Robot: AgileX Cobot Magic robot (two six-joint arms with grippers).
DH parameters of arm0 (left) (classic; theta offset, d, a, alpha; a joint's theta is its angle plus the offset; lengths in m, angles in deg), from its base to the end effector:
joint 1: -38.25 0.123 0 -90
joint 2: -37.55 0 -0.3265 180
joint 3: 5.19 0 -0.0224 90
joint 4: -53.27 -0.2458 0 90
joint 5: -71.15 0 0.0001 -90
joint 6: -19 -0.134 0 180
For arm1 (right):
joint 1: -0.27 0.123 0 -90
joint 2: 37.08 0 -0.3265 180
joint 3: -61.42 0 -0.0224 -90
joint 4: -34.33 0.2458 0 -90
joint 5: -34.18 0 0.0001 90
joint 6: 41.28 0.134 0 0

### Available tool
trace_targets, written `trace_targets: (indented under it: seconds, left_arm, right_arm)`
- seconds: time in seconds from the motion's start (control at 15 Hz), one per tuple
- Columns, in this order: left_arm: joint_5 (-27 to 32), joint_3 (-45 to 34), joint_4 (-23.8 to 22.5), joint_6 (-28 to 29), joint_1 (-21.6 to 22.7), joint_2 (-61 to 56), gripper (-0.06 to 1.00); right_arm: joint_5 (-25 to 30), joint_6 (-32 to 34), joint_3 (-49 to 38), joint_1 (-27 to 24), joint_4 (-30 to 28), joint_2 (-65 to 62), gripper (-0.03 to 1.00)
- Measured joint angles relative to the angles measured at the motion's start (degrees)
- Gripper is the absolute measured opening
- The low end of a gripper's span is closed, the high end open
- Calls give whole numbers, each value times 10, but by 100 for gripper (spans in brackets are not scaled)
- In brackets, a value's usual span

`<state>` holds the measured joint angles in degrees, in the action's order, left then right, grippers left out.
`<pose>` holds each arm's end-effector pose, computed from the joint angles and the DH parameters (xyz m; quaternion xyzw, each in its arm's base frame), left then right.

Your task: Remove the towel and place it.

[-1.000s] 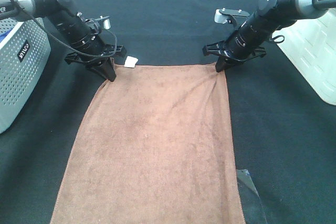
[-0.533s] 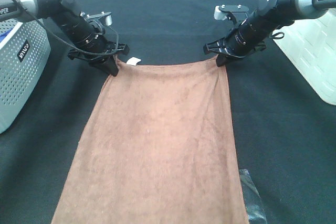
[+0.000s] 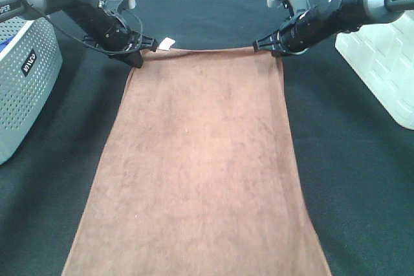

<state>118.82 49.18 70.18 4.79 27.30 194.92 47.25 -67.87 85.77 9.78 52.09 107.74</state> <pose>0.5958 -0.1446 0.1025 0.1418 0.9488 -0.1230 0.2540 0.5783 0.1063 0.1146 -0.1630 0.9018 0.0325 0.3989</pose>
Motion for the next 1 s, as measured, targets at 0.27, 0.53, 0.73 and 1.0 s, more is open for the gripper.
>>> trace_targets:
  seconds: [0.27,0.53,0.73,1.0]
  left_arm:
    - [-69,0,1,-17,0,0,0]
    - [-124,0,5,-18,0,0,0]
    - [-175,0,19,-19,0,1,0]
    - [-204,0,20,-36,-11,2,0]
  right_arm:
    - [-56,-13,23,0,0,3,0]
    - [-74,-13,73,0,0,22,0]
    - [-97,-13,74,0,0,32,0]
    - [-117,-13,74,0,0,35,0]
